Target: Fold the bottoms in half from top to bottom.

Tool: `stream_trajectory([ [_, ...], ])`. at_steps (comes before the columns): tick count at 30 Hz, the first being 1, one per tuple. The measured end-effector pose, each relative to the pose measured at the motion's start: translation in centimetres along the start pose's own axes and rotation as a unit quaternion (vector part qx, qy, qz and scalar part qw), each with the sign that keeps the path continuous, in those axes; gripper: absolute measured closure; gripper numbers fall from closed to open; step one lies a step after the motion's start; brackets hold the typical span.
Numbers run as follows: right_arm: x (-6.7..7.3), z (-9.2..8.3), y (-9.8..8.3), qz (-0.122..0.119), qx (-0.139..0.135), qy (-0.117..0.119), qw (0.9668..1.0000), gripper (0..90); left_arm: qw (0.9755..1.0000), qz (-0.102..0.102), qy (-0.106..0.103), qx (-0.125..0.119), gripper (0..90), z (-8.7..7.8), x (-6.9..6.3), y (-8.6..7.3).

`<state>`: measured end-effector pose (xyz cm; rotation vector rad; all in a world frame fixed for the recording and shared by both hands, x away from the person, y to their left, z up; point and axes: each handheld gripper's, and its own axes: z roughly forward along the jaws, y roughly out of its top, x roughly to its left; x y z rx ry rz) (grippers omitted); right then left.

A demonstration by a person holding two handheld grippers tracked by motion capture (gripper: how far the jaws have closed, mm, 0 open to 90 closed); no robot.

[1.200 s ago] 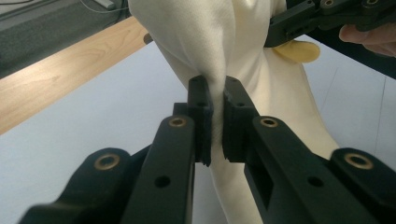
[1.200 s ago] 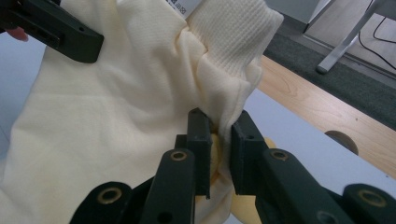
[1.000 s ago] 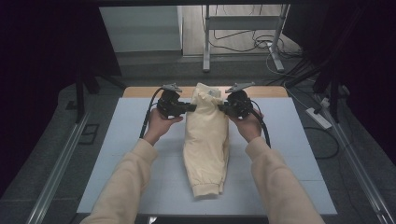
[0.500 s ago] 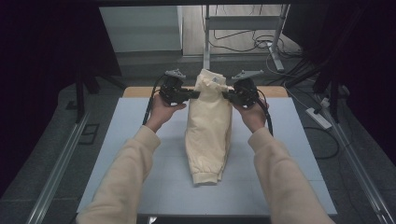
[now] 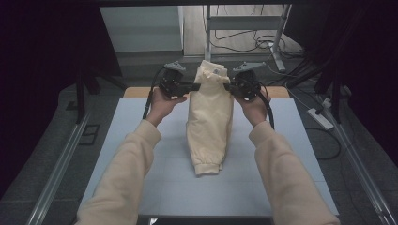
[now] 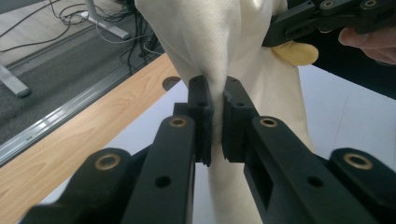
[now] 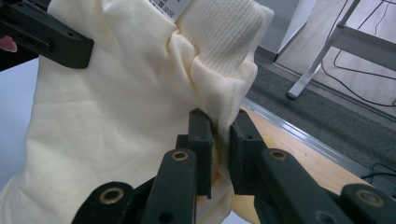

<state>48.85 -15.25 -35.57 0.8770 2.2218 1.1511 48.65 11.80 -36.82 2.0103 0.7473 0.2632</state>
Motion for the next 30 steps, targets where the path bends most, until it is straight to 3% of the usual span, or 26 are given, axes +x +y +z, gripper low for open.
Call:
stream_trajectory([
  [8,0.5,1.3,-2.0,0.007,0.018,0.008,0.9998,80.5,0.9998,-0.005,-0.005,0.018,83.2,1.2,0.4,-2.0],
  [30,1.2,3.5,-5.1,0.002,0.044,0.019,0.9988,79.8,0.9989,-0.024,-0.017,0.037,83.1,3.0,0.5,-5.4],
])
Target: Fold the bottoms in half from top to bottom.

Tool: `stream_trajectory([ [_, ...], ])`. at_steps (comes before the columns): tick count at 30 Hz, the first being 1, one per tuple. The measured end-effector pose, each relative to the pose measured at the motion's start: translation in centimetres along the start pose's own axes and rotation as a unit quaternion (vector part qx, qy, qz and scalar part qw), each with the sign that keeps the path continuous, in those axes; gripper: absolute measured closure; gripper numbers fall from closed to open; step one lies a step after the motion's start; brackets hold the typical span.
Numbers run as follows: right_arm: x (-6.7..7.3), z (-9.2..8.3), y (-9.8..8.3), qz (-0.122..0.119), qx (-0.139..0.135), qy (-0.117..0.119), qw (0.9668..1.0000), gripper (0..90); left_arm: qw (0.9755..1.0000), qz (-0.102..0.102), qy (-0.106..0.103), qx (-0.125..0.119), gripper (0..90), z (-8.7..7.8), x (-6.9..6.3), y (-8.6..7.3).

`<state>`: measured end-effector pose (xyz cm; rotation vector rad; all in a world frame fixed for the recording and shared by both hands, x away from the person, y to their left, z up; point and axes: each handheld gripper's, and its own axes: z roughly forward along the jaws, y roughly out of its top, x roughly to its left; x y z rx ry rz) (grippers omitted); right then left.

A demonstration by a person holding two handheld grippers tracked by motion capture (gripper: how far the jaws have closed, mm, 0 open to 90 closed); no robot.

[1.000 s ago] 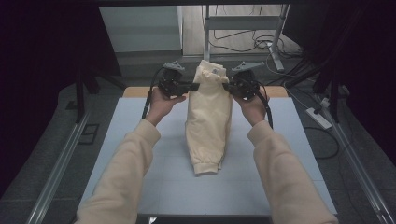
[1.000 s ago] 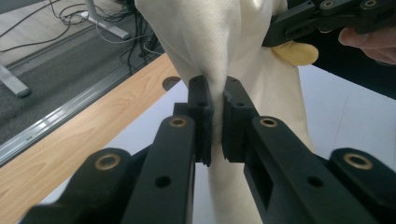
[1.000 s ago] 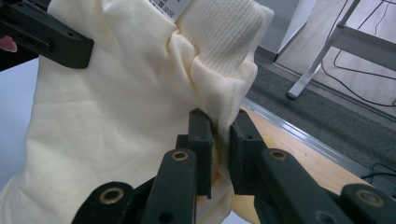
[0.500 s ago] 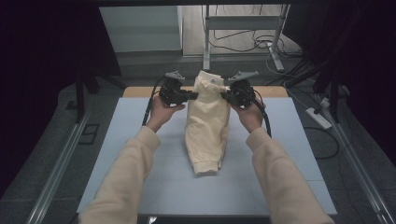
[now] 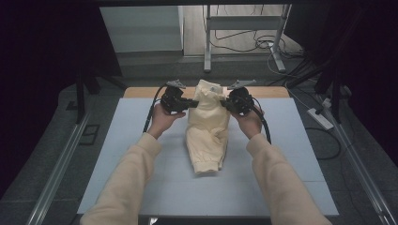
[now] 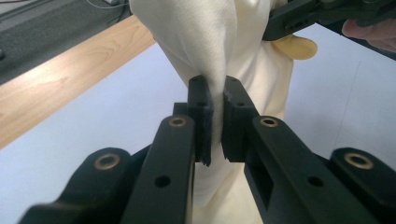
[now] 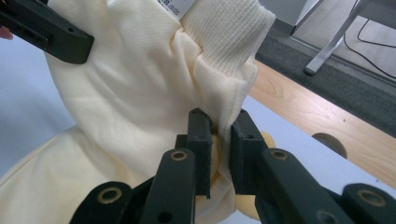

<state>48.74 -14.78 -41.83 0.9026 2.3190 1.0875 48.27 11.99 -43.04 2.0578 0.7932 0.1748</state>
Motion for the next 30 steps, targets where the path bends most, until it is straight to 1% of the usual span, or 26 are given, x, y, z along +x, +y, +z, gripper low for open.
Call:
stream_trajectory([
  [6,0.4,0.2,-0.5,-0.002,0.003,0.005,1.0000,79.8,1.0000,-0.002,-0.007,0.001,83.1,0.0,-0.2,-0.9],
  [14,1.0,0.1,-1.6,0.002,0.004,0.012,0.9999,79.8,0.9999,-0.004,-0.013,0.000,83.0,0.3,-0.7,-2.0],
  [16,1.1,0.0,-1.9,0.005,0.002,0.015,0.9999,79.8,0.9999,-0.004,-0.014,0.001,83.0,0.2,-0.8,-2.1],
  [23,1.4,-0.3,-2.3,0.002,0.003,0.024,0.9997,79.7,0.9999,-0.005,-0.014,0.003,82.9,0.1,-1.2,-2.7],
  [30,1.6,-0.5,-2.9,0.005,0.005,0.031,0.9995,79.6,0.9999,0.001,-0.013,0.006,82.8,0.2,-1.8,-3.2],
])
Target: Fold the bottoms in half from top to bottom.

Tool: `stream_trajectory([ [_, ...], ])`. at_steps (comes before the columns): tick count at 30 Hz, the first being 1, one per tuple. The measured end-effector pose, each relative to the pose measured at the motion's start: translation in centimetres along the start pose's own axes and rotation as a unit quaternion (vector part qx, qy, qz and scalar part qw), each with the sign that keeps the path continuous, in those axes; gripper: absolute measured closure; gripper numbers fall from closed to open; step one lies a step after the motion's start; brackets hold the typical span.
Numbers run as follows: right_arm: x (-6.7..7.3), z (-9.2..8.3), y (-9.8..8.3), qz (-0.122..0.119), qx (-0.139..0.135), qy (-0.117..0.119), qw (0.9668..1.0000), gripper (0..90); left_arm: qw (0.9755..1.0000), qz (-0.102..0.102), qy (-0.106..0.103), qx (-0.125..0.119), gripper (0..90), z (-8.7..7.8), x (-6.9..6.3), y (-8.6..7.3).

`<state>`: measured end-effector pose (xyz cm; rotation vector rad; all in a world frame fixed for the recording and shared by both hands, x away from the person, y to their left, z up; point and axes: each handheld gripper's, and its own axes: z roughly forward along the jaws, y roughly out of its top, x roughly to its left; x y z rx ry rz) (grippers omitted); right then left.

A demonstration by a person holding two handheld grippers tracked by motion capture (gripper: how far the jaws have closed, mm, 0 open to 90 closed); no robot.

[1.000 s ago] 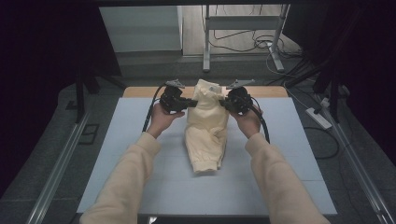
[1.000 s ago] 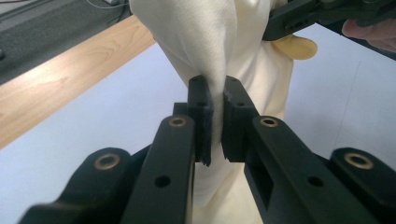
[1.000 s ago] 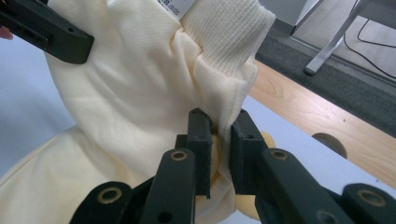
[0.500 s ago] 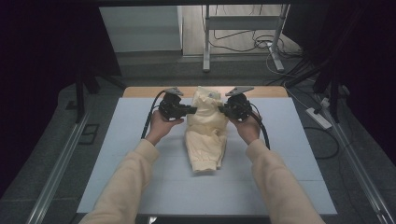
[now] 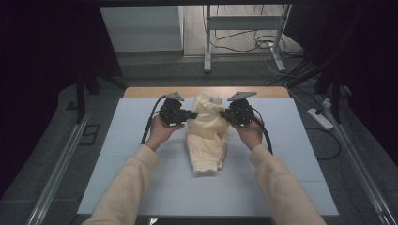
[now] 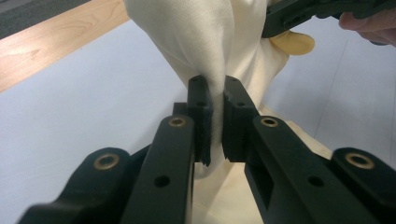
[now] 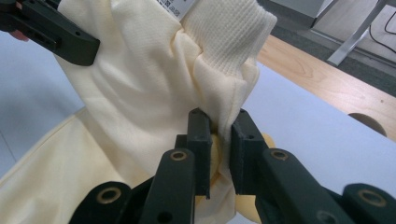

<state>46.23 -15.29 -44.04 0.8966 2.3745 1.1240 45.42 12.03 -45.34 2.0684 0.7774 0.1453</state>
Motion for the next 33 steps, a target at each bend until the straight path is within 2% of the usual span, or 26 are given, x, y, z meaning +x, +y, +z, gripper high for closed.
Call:
stream_trajectory([
  [15,1.0,-0.2,-2.1,0.002,0.003,0.014,0.9999,79.2,0.9999,0.005,-0.008,0.007,82.5,0.4,-1.2,-1.8],
  [28,1.5,-0.2,-2.7,-0.001,0.006,0.019,0.9998,79.2,0.9999,0.003,-0.014,0.008,82.1,0.4,-1.4,-2.6],
  [33,1.8,-0.2,-3.4,-0.004,0.014,0.024,0.9996,79.2,0.9997,0.001,-0.018,0.016,81.9,0.5,-1.7,-3.2],
])
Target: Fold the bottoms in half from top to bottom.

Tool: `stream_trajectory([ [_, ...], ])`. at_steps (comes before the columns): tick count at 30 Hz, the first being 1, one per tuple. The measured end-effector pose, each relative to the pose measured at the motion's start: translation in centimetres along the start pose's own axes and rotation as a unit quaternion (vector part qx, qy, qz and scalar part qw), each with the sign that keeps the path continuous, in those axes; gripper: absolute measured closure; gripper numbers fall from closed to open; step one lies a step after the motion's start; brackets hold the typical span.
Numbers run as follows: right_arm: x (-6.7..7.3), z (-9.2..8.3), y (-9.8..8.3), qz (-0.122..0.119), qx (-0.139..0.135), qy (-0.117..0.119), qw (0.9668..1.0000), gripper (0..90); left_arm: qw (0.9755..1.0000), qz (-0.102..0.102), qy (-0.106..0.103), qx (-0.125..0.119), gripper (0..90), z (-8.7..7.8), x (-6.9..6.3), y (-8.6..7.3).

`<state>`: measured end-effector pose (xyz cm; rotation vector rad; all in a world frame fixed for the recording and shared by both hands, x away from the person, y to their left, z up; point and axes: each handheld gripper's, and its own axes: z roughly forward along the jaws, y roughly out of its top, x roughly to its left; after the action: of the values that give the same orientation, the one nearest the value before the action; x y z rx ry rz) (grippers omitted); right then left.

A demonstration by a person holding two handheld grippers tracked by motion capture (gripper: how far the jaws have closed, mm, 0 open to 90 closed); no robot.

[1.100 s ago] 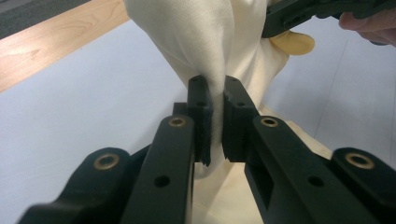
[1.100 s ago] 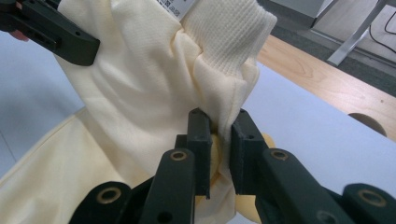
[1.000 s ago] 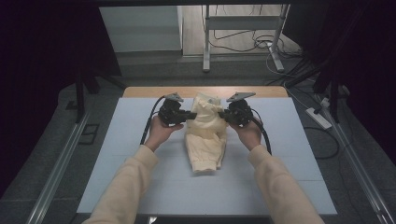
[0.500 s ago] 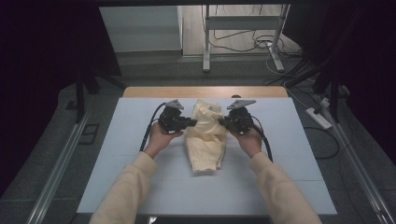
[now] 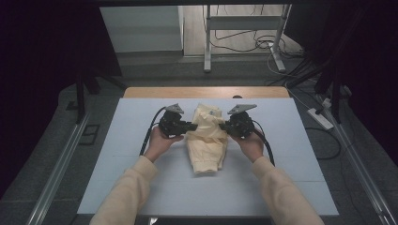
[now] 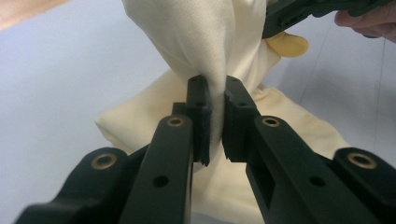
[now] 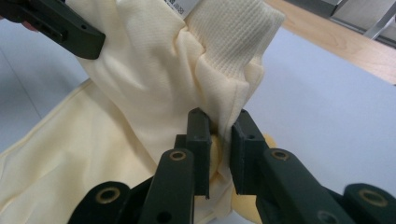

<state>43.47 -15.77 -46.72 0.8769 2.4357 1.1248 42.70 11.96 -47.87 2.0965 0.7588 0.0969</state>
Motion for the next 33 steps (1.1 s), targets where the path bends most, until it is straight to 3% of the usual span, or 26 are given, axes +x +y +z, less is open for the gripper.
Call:
stream_trajectory([
  [33,2.7,-0.8,-3.7,-0.007,0.000,0.033,0.9994,78.5,0.9995,-0.009,-0.012,0.028,79.0,0.4,-1.8,-3.6],
])
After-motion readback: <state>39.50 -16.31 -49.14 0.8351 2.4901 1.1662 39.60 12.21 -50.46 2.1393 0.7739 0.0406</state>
